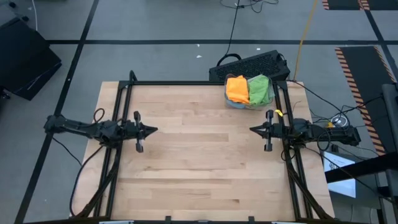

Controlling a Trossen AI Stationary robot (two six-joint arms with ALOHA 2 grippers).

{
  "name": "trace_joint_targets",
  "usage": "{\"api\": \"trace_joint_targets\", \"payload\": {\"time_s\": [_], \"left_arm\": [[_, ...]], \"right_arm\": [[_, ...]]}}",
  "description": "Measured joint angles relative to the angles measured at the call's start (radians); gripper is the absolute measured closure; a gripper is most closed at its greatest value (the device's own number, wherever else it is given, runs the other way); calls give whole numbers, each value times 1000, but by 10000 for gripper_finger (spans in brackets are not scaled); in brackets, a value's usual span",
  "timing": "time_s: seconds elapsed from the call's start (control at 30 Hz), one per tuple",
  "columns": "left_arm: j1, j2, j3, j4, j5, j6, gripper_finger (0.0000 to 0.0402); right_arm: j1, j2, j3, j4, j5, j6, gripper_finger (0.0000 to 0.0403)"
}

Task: Fold microfiber towels
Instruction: Return to Home Position

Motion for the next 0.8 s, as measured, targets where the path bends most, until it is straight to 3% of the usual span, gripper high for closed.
{"api": "trace_joint_targets", "payload": {"time_s": [0.3,0.5,0.8], "left_arm": [[84,-115,2,-102,71,5,392],[129,-120,2,-105,74,18,394],[154,-120,2,-117,140,2,398]], "right_arm": [[0,0,0,1,0,61,403],[0,0,0,-1,-2,165,403],[1,2,0,-13,-53,179,403]]}}
